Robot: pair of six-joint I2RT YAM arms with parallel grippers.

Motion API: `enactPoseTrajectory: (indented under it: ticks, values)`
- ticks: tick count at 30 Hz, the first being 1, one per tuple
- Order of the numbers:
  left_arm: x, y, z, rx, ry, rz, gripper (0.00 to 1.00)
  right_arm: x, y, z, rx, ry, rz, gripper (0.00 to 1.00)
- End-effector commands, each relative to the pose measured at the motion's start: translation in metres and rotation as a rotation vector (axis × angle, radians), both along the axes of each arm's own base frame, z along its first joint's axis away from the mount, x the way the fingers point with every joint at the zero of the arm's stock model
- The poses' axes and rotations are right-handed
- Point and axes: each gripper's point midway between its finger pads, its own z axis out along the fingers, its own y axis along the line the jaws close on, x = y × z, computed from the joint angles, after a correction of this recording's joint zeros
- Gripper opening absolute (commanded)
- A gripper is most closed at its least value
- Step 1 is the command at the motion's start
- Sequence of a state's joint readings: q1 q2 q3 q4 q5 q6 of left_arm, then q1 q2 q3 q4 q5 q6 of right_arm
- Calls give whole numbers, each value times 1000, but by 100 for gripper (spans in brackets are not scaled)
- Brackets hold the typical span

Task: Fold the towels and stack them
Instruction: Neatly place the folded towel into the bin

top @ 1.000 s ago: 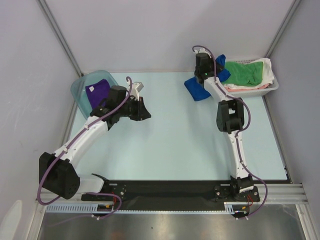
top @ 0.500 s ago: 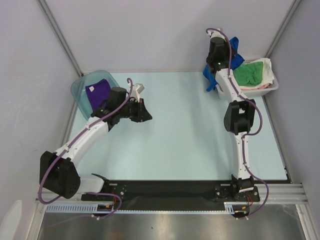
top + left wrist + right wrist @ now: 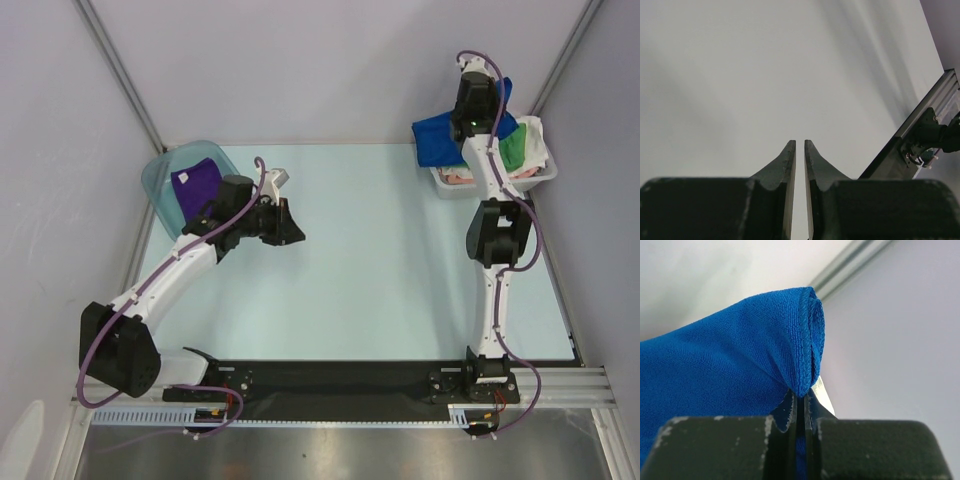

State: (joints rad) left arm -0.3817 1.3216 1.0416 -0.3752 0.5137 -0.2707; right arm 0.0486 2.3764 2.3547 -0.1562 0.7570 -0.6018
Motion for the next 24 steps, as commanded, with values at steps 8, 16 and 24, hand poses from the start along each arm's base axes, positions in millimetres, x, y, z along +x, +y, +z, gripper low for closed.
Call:
enactPoseTrajectory:
  ticks: [8,16,24]
  values:
    - [3,-4,4,-32,-16,-21,16,-8,-44,7,120,-98,-17,0]
    - [5,-3,-1,-19,-7,-16,16,-5,-69,-38,221,-71,-15,0]
    - [6,-4,-3,-16,1,-18,16,1,-83,-56,286,-80,-1,0]
